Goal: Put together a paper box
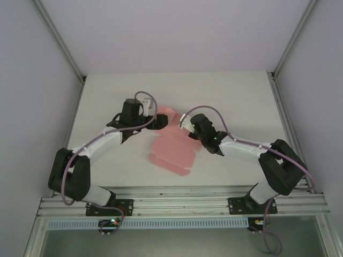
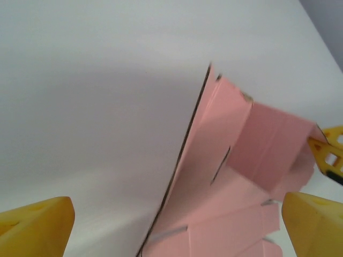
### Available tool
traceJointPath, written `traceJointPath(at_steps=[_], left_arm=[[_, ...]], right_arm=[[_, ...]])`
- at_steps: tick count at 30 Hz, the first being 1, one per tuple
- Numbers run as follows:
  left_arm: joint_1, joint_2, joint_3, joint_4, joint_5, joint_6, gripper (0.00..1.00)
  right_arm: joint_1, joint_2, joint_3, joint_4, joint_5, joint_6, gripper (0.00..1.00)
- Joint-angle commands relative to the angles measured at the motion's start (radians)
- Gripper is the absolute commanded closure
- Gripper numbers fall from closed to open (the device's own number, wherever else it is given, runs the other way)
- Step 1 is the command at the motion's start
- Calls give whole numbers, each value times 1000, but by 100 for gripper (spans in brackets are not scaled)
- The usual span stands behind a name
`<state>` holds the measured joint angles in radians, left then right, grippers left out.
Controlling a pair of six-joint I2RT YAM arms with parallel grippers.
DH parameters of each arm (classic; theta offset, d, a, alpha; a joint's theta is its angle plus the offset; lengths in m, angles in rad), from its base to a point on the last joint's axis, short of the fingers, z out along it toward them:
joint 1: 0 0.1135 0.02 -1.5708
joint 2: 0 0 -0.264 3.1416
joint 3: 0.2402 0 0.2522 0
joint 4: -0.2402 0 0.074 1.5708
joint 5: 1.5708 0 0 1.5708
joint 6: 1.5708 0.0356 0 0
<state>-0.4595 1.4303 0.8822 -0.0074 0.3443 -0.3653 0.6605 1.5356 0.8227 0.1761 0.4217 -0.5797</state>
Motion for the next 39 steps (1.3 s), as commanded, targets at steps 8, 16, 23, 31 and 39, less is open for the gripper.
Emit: traceJointPath(at_steps=[8,16,23,31,39], left_arm=[[165,-133,-187,-43,-30,-62,0],[221,-14,-196,123,44,-117,0],[160,83,-156,198,205,-31,0],[127,97,-163,245,207,-11,0],[73,147,-113,246,206,10,0]], right_arm=[[-20,-62,-21,9,-26,79,100],[-19,-48,-22,5,-28,103,100],[-19,-40,-15,11,-24,124,100],[-15,-43,-31,18,-50,161,100],[-7,-54,-44,11,-77,173,100]])
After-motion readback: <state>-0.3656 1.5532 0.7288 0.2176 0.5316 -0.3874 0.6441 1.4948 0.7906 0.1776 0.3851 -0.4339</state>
